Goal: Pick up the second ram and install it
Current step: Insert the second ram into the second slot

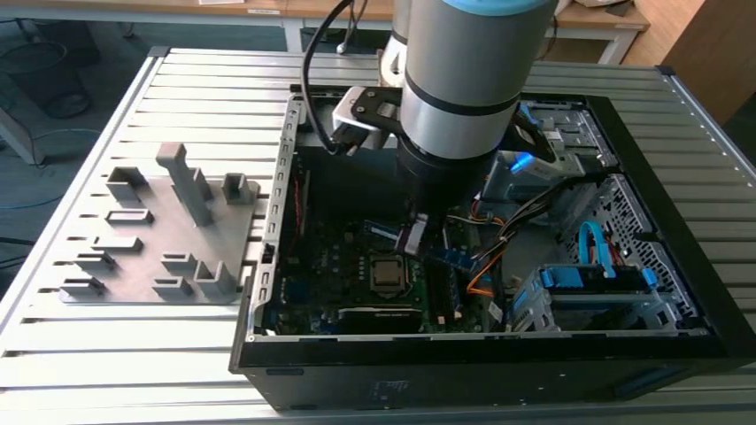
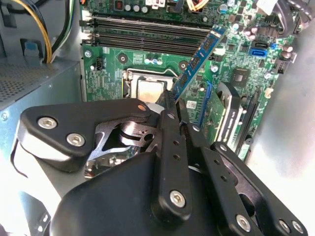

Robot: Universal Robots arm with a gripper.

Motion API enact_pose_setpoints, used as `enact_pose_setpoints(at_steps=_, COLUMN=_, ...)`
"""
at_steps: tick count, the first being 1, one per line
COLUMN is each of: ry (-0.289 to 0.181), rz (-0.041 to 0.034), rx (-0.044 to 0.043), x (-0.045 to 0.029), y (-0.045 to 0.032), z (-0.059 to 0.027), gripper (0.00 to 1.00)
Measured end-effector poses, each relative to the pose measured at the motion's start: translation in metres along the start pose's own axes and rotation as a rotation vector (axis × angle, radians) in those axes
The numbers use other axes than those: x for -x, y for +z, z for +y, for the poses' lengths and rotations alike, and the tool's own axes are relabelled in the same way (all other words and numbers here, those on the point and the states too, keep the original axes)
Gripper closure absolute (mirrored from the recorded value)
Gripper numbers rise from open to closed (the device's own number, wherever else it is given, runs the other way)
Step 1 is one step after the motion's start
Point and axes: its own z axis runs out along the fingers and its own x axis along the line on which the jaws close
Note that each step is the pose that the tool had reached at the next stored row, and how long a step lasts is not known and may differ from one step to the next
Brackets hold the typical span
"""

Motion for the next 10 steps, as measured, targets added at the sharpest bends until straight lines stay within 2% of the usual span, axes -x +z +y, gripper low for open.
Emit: enact_pose_setpoints(at_steps=10, ry=0.093, rz=-0.0006, rx=-0.0058, x=-0.0001, y=0.0004, z=-0.0001, gripper=0.86)
